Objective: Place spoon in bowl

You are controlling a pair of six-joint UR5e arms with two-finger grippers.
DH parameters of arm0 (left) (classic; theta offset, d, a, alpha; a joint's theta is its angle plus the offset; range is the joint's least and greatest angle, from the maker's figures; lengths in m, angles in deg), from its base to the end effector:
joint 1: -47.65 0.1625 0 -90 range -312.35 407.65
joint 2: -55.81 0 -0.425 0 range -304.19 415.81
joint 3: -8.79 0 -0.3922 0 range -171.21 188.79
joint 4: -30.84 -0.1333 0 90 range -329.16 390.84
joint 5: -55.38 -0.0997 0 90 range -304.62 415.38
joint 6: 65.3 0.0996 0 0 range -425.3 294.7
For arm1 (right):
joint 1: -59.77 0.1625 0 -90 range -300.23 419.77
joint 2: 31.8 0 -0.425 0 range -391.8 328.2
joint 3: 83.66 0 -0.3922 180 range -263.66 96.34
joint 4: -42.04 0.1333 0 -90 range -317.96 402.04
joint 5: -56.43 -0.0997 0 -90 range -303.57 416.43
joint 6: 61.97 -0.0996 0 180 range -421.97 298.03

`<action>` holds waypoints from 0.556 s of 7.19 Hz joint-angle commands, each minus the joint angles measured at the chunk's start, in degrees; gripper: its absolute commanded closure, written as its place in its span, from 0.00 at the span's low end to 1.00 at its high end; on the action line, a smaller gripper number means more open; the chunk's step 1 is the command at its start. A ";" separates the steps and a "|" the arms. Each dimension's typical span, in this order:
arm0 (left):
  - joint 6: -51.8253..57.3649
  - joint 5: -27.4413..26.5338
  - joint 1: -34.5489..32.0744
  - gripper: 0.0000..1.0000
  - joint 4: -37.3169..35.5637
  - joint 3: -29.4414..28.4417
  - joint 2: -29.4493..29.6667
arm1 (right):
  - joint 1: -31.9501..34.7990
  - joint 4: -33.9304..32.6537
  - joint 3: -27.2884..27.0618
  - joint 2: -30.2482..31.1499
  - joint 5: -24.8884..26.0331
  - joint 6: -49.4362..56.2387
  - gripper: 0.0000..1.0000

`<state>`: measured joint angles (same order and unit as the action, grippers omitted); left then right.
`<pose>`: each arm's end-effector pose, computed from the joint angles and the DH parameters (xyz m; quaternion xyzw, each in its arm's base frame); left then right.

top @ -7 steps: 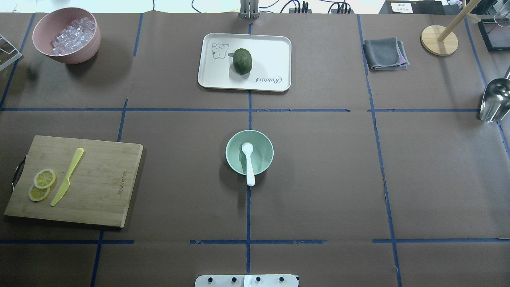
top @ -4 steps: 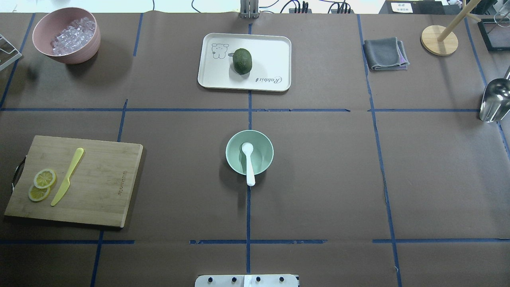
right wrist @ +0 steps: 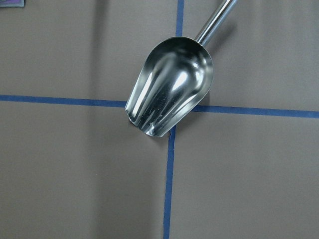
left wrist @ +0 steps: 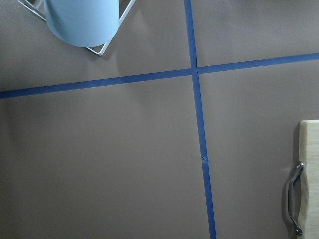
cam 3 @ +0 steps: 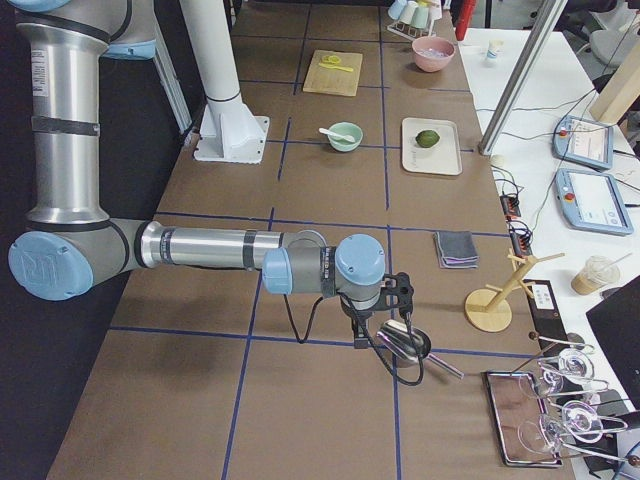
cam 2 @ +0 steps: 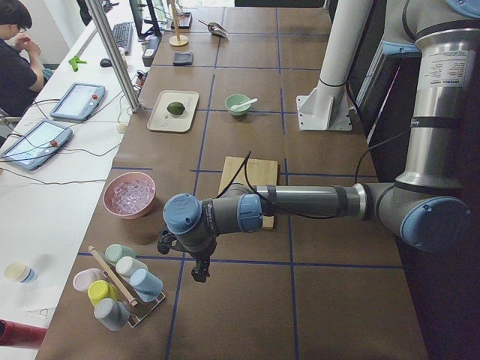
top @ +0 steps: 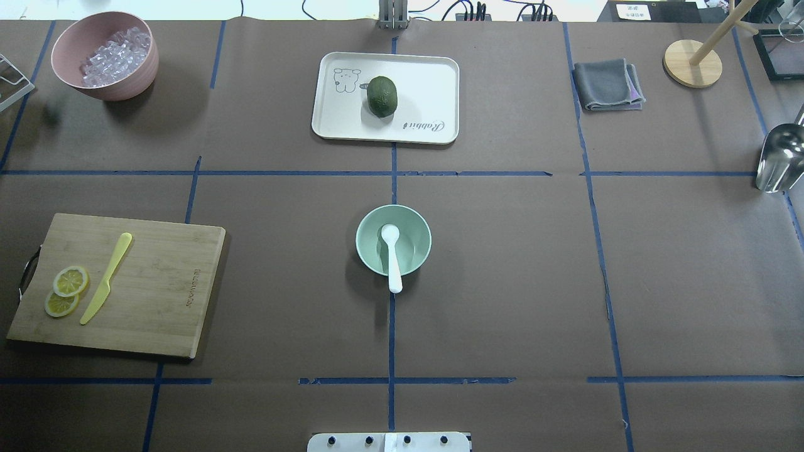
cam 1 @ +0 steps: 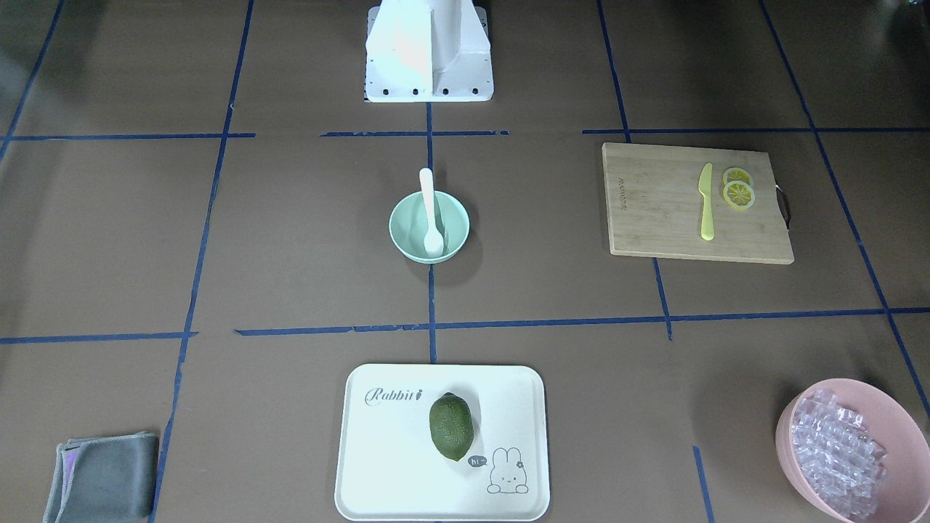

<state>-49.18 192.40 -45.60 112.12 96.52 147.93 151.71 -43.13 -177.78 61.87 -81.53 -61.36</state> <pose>-0.0885 -0.4917 0.6707 -0.0030 0.4040 0.0718 0.9119 0.0752 -0.4681 0.6408 0.0511 -0.4049 -0.0081 0.9129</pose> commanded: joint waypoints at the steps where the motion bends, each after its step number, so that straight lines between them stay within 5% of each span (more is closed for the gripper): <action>1: -0.04 -0.08 0.00 0.00 0.02 0.07 -0.01 | 0.00 0.00 -0.01 -0.07 -0.02 0.00 0.00; 4: -2.66 -0.52 0.00 0.00 0.02 -0.02 -0.10 | 0.00 0.00 0.07 -0.07 -0.02 0.08 0.00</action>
<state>-50.31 192.04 -45.61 112.14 96.54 147.89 151.71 -43.13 -177.78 61.80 -81.55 -61.34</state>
